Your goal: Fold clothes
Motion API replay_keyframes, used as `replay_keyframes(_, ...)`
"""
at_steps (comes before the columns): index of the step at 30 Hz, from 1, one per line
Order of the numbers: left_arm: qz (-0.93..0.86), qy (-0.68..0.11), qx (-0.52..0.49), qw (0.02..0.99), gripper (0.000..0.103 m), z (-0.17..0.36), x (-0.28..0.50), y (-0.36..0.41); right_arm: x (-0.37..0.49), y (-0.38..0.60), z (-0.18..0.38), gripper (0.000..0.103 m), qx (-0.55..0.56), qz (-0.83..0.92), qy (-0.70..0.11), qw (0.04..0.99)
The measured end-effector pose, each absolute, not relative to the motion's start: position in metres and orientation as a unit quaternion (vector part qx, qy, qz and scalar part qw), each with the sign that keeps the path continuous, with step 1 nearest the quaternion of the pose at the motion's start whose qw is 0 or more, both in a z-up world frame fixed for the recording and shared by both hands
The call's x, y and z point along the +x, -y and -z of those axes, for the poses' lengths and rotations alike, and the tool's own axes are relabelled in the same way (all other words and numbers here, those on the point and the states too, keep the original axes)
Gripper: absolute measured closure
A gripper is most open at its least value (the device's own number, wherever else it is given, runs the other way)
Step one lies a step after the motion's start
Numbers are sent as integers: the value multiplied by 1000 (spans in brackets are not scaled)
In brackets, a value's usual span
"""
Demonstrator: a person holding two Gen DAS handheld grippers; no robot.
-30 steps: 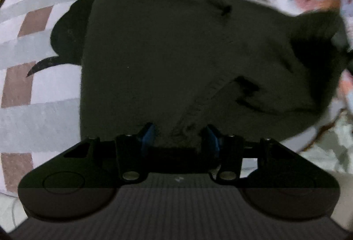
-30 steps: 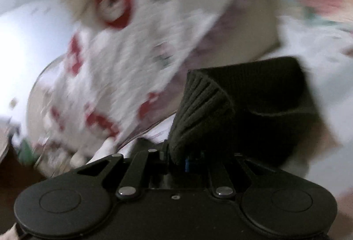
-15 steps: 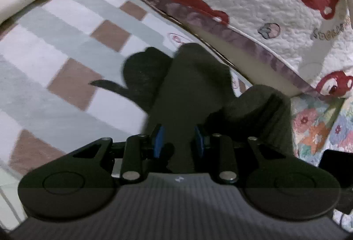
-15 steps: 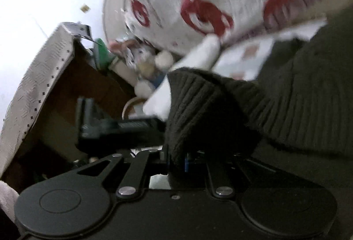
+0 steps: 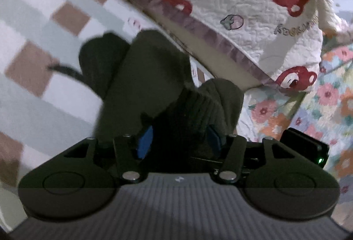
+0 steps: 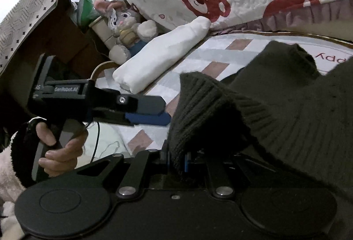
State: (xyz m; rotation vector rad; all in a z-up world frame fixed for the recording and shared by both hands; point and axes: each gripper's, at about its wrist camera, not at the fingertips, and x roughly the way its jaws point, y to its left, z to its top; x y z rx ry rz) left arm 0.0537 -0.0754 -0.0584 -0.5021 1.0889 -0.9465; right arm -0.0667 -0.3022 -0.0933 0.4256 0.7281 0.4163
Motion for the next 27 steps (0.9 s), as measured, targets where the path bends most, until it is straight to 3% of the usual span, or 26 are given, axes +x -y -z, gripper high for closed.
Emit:
replay_keyframes(11,437,-511,-209,710,49,57,50,89,-80,291,91,88,157,-232,-353,893)
replay_keyframes(15,433,-521,-218,703,38,67,53,98,-80,286,93,88,152,-246,-358,888)
replay_keyframes(16,421,-529,-205,708,42,71,55,102,-81,285,94,88,151,-254,-358,886)
replay_keyframes(17,417,-526,-176,720,70,72,54,107,-83,284,94,88,150,-267,-361,881)
replay_keyframes(18,425,-514,-136,732,90,69,51,112,-85,285,93,88,140,-277,-364,878)
replay_keyframes(24,406,-444,35,798,90,56,14,127,-118,340,62,83,128,-235,-353,897)
replay_keyframes(27,386,-458,25,800,89,66,16,124,-137,379,55,77,145,-144,-357,911)
